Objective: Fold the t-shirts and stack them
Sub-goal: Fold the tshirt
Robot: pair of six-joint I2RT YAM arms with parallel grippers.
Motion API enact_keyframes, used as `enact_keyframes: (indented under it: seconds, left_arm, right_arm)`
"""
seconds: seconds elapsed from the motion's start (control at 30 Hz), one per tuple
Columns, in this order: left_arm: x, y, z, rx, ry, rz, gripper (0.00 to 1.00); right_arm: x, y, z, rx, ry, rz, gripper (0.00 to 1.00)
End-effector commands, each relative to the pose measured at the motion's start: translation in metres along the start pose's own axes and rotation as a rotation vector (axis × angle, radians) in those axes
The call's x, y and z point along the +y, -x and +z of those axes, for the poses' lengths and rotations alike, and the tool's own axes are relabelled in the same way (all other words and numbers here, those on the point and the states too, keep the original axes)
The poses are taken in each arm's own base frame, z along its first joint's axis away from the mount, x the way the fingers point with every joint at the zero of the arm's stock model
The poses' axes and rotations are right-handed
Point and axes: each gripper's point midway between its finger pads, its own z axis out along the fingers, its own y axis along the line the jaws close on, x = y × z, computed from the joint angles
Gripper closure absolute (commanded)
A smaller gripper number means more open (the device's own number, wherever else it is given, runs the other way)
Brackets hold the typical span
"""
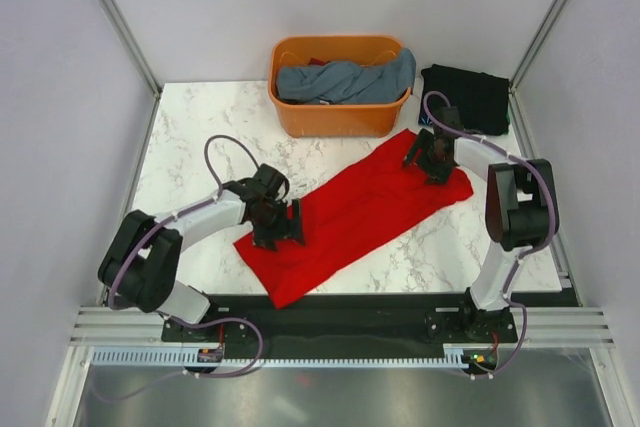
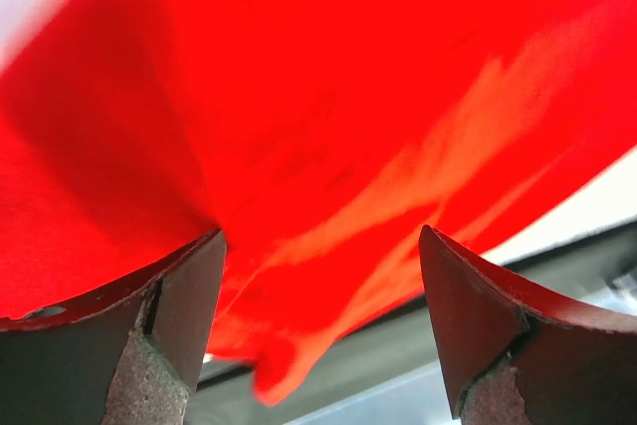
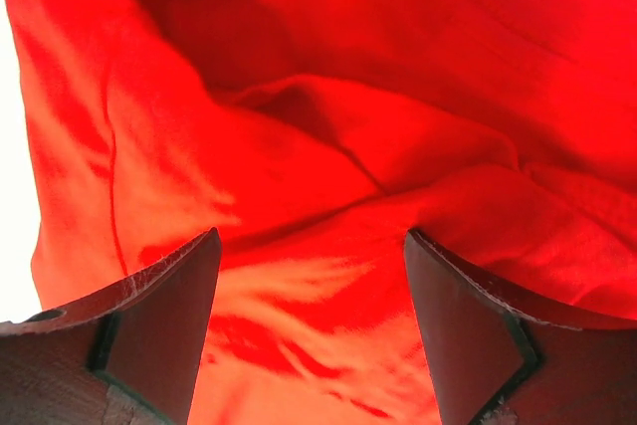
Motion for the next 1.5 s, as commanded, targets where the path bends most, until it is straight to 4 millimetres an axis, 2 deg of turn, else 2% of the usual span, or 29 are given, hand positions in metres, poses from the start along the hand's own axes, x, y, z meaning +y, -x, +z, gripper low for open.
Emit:
enact_keyframes:
  seconds: [0.0, 0.07, 0.13, 0.2, 0.27, 0.3, 0.37, 0.4, 0.47, 0.5, 0.53, 0.6, 0.63, 0.67, 0.7, 0.73, 0.77, 0.8, 0.83, 0.87, 0.9, 0.93, 0.97, 1.03, 1.07, 1.13, 1.17, 1.23, 1.47]
  left_arm:
    - [-0.044, -0.032, -0.003, 0.061, -0.155, -0.054, 0.14]
    - [-0.07, -0.05, 0.0, 0.084, -0.23, -0.021, 0.14]
    - [-0.089, -0.067, 0.003, 0.124, -0.279, -0.049, 0.14]
    - [-0.121, -0.083, 0.002, 0.15, -0.338, -0.011, 0.14]
    - [-0.139, -0.1, 0.004, 0.189, -0.343, 0.038, 0.14]
    - [-0.152, -0.097, -0.002, 0.18, -0.364, 0.067, 0.14]
    - [-0.155, -0.093, -0.005, 0.153, -0.347, 0.084, 0.14]
    - [-0.162, -0.084, -0.013, 0.116, -0.355, 0.11, 0.14]
    - [-0.148, -0.073, -0.022, 0.051, -0.253, 0.135, 0.13]
    - [-0.154, -0.062, -0.034, 0.012, -0.249, 0.178, 0.12]
    - [-0.146, -0.062, -0.04, 0.011, -0.208, 0.191, 0.12]
    - [-0.147, -0.048, -0.057, -0.064, -0.193, 0.238, 0.11]
    - [-0.139, -0.043, -0.061, -0.086, -0.155, 0.245, 0.11]
    - [-0.134, -0.039, -0.065, -0.107, -0.139, 0.248, 0.11]
    - [-0.127, -0.032, -0.072, -0.139, -0.129, 0.245, 0.11]
    - [-0.119, -0.027, -0.074, -0.157, -0.107, 0.238, 0.1]
    - [-0.108, -0.019, -0.076, -0.171, -0.092, 0.215, 0.11]
    - [-0.096, -0.019, -0.074, -0.171, -0.076, 0.2, 0.11]
    - [-0.09, -0.017, -0.08, -0.186, -0.09, 0.186, 0.11]
    - [-0.078, -0.007, -0.084, -0.205, -0.085, 0.152, 0.11]
    - [-0.066, -0.008, -0.08, -0.199, -0.07, 0.135, 0.12]
    - [-0.061, -0.007, -0.086, -0.215, -0.084, 0.126, 0.12]
    - [-0.05, 0.001, -0.089, -0.236, -0.075, 0.106, 0.12]
    - [-0.036, 0.002, -0.088, -0.248, -0.061, 0.089, 0.12]
    - [-0.03, 0.003, -0.087, -0.249, -0.05, 0.083, 0.13]
    - [-0.019, 0.007, -0.083, -0.249, -0.03, 0.07, 0.14]
    - [-0.015, 0.009, -0.082, -0.248, -0.022, 0.058, 0.14]
    - [-0.013, 0.009, -0.077, -0.249, -0.029, 0.051, 0.14]
    - [-0.001, -0.004, -0.057, -0.213, -0.039, 0.016, 0.16]
  right_arm:
    - [-0.034, 0.033, 0.016, -0.042, -0.172, -0.07, 0.17]
    - [-0.033, 0.054, 0.016, -0.065, -0.177, -0.072, 0.17]
    - [-0.036, 0.06, 0.024, -0.048, -0.189, -0.082, 0.17]
    - [-0.03, 0.07, 0.027, -0.053, -0.179, -0.099, 0.17]
    - [-0.02, 0.071, 0.025, -0.033, -0.145, -0.118, 0.17]
    - [-0.017, 0.07, 0.022, -0.022, -0.131, -0.12, 0.17]
    - [-0.008, 0.067, 0.012, -0.006, -0.103, -0.139, 0.16]
    - [-0.003, 0.071, -0.001, -0.025, -0.093, -0.158, 0.16]
    - [0.004, 0.071, -0.023, -0.038, -0.098, -0.195, 0.15]
    - [0.008, 0.079, -0.045, -0.086, -0.103, -0.212, 0.14]
    - [0.01, 0.079, -0.059, -0.1, -0.104, -0.217, 0.13]
    - [0.016, 0.068, -0.099, -0.134, -0.081, -0.231, 0.12]
    - [0.019, 0.059, -0.111, -0.138, -0.064, -0.219, 0.11]
    - [0.017, 0.027, -0.111, -0.094, -0.06, -0.24, 0.1]
    - [0.026, 0.014, -0.139, -0.136, -0.002, -0.244, 0.1]
    - [0.034, -0.007, -0.145, -0.131, 0.045, -0.211, 0.1]
    - [0.028, -0.062, -0.135, -0.046, 0.048, -0.257, 0.1]
    - [0.033, -0.085, -0.156, -0.068, 0.125, -0.255, 0.1]
    - [0.033, -0.112, -0.158, -0.04, 0.157, -0.24, 0.1]
    - [0.023, -0.168, -0.147, 0.046, 0.167, -0.232, 0.11]
    - [0.024, -0.188, -0.162, 0.046, 0.242, -0.205, 0.13]
    - [0.019, -0.21, -0.164, 0.071, 0.267, -0.196, 0.16]
    - [0.009, -0.247, -0.169, 0.115, 0.307, -0.171, 0.24]
    - [0.002, -0.275, -0.174, 0.145, 0.361, -0.152, 0.32]
    - [-0.012, -0.307, -0.173, 0.204, 0.376, -0.204, 0.36]
    - [-0.005, -0.326, -0.179, 0.232, 0.45, -0.137, 0.39]
    - [-0.014, -0.347, -0.176, 0.262, 0.443, -0.197, 0.4]
    - [-0.006, -0.363, -0.179, 0.257, 0.481, -0.209, 0.4]
    - [0.009, -0.388, -0.151, 0.227, 0.483, -0.215, 0.39]
